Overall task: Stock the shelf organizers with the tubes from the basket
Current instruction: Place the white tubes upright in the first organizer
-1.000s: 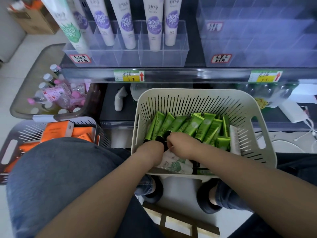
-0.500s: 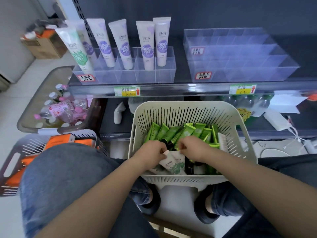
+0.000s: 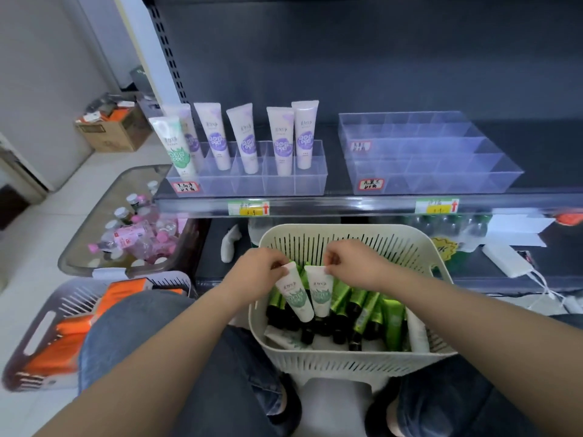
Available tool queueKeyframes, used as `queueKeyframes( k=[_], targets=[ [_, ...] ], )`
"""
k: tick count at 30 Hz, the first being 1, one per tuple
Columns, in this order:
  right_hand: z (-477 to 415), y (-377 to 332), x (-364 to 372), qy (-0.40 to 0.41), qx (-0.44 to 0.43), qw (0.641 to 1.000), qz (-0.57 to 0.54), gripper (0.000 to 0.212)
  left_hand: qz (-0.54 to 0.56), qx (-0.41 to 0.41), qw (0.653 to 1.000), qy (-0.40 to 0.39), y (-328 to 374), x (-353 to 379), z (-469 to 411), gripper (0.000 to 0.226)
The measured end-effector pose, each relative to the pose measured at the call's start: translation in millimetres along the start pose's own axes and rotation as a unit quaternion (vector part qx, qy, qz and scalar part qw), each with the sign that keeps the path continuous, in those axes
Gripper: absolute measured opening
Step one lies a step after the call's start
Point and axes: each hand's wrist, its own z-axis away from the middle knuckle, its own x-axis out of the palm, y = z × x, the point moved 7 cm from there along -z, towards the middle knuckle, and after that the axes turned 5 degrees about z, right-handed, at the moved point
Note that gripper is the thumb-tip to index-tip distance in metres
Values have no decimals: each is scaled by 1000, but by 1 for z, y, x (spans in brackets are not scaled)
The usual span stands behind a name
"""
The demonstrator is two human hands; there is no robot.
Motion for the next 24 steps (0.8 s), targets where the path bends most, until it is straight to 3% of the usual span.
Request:
queueKeyframes(
  k=[15, 24],
  targets=[
    [-35, -64, -94, 102, -53, 992, -41, 9, -33, 21, 992, 119, 10, -133, -4, 17],
    [-59, -95, -133, 141, -90, 981, -96, 26, -81, 77, 977, 180, 26, -197, -14, 18]
  ],
)
